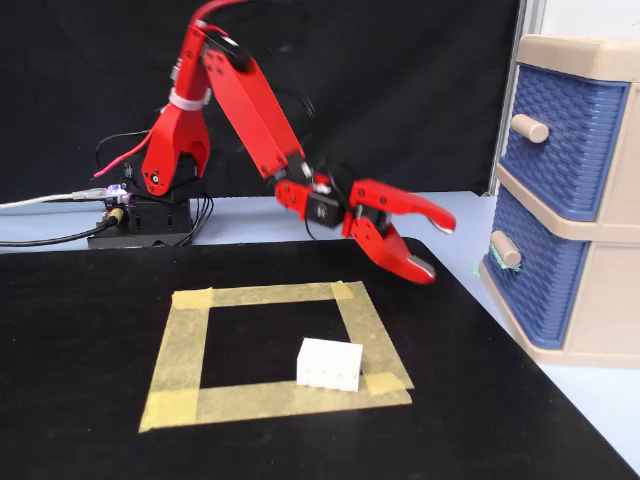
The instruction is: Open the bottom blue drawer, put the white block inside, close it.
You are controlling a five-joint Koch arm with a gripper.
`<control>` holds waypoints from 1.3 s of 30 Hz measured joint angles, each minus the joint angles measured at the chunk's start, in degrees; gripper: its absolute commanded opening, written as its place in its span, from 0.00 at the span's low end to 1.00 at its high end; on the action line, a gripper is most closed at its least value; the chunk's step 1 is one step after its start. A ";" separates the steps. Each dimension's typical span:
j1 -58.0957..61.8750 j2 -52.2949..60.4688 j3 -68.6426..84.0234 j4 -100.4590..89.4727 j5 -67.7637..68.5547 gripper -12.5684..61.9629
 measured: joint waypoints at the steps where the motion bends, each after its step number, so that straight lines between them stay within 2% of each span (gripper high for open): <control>1: -0.44 -1.58 -1.58 -1.67 0.00 0.62; 11: -3.96 -18.46 -24.96 -3.08 0.09 0.61; 13: -4.13 -21.09 -27.77 -3.43 0.44 0.57; 14: -4.04 -22.59 -28.92 -4.39 1.05 0.52; 16: -4.04 -23.38 -29.18 -5.63 2.99 0.33; 18: -4.04 -23.47 -28.74 -6.06 4.66 0.10; 19: -4.04 -23.38 -27.07 -6.42 4.83 0.06; 24: -2.20 -21.01 -19.51 -8.79 4.31 0.06; 31: 5.10 -7.29 14.33 -20.39 -0.18 0.06; 35: 8.00 -2.90 24.17 -25.31 -0.97 0.08; 36: 8.26 -1.93 25.40 -25.14 -0.97 0.16; 38: 8.26 -0.97 26.19 -24.96 -0.88 0.47; 39: 8.26 -0.70 26.19 -24.79 -0.88 0.56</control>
